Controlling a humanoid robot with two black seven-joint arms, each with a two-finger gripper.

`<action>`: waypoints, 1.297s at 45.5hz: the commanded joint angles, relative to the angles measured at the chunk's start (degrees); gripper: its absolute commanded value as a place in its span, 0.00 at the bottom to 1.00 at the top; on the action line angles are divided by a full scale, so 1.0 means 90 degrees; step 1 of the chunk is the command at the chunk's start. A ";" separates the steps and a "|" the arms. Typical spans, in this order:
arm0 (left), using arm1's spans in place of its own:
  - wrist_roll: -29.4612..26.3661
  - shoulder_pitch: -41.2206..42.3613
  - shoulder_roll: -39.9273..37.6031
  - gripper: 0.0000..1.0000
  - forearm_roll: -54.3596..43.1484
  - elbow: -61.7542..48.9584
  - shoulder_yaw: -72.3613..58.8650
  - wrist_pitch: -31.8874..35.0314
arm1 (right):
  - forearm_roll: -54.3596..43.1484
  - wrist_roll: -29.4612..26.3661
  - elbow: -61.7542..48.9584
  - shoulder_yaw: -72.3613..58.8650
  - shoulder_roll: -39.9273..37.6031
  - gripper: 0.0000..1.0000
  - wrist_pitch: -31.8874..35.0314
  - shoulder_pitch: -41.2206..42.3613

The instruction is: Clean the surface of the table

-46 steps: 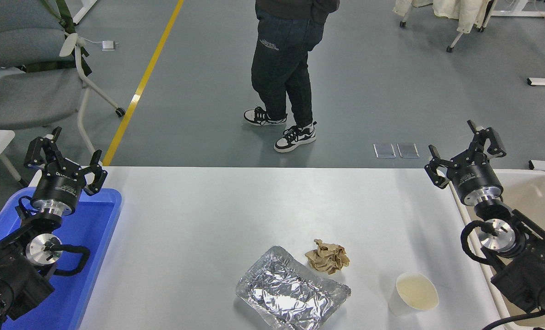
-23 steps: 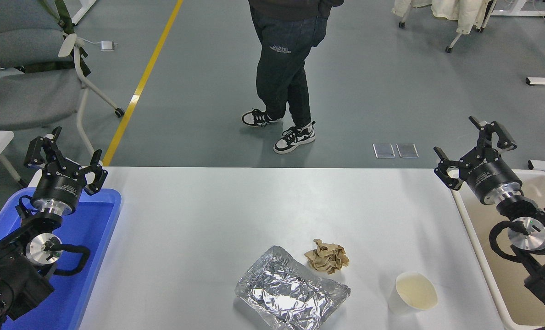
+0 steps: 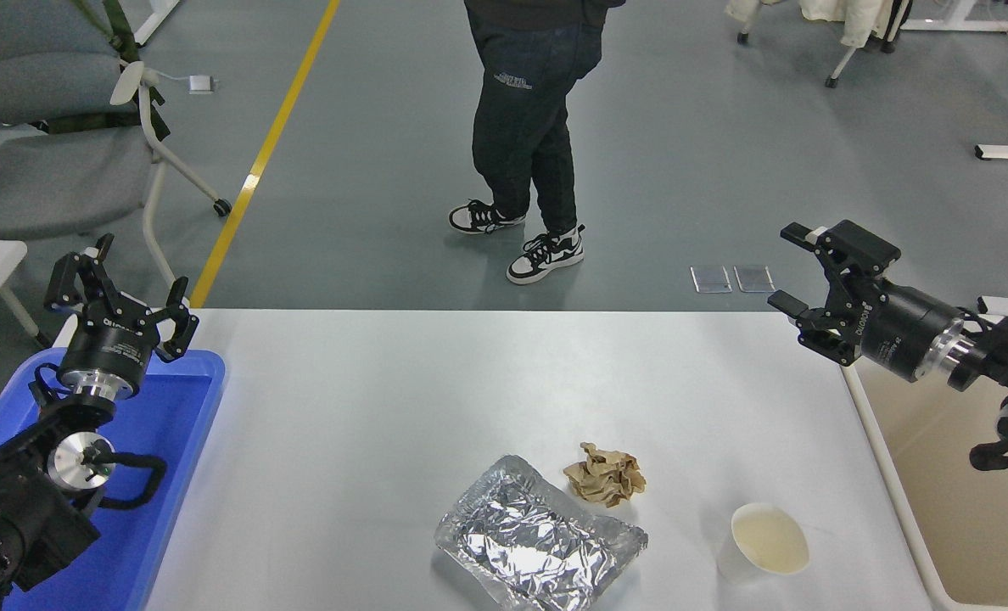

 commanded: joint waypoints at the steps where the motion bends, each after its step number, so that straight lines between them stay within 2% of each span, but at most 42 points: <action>1: 0.0000 0.0000 0.0000 1.00 0.0000 -0.0006 0.0000 0.0000 | -0.0983 -0.0388 0.0933 -0.1118 -0.0806 1.00 0.0017 0.0267; 16: 0.0000 0.0000 0.0000 1.00 0.0000 -0.0006 0.0000 0.0000 | -0.0924 -0.1346 0.1372 -0.1500 -0.1168 1.00 0.0017 0.0200; 25: 0.0000 0.0000 0.0000 1.00 0.0000 -0.0006 0.0000 0.0000 | -0.0914 -0.1346 0.1997 -0.1725 -0.1842 1.00 0.0212 0.0190; 35: 0.0000 0.0000 0.0000 1.00 0.0000 -0.0006 0.0000 0.0000 | -0.0982 -0.1346 0.2134 -0.1998 -0.2076 1.00 0.0437 0.0268; 41: 0.0000 0.0000 0.0000 1.00 0.0000 -0.0006 0.0000 0.0000 | -0.1070 -0.1346 0.2066 -0.2018 -0.2038 1.00 0.0730 0.0288; 48: 0.0000 0.0000 0.0000 1.00 0.0000 -0.0006 0.0000 0.0000 | -0.1831 -0.1346 0.1988 -0.2495 -0.1901 1.00 0.0681 0.0200; 59: 0.0000 0.0000 0.0000 1.00 0.0000 -0.0006 0.0000 0.0000 | -0.2164 -0.1346 0.1705 -0.2711 -0.1471 1.00 0.0633 0.0082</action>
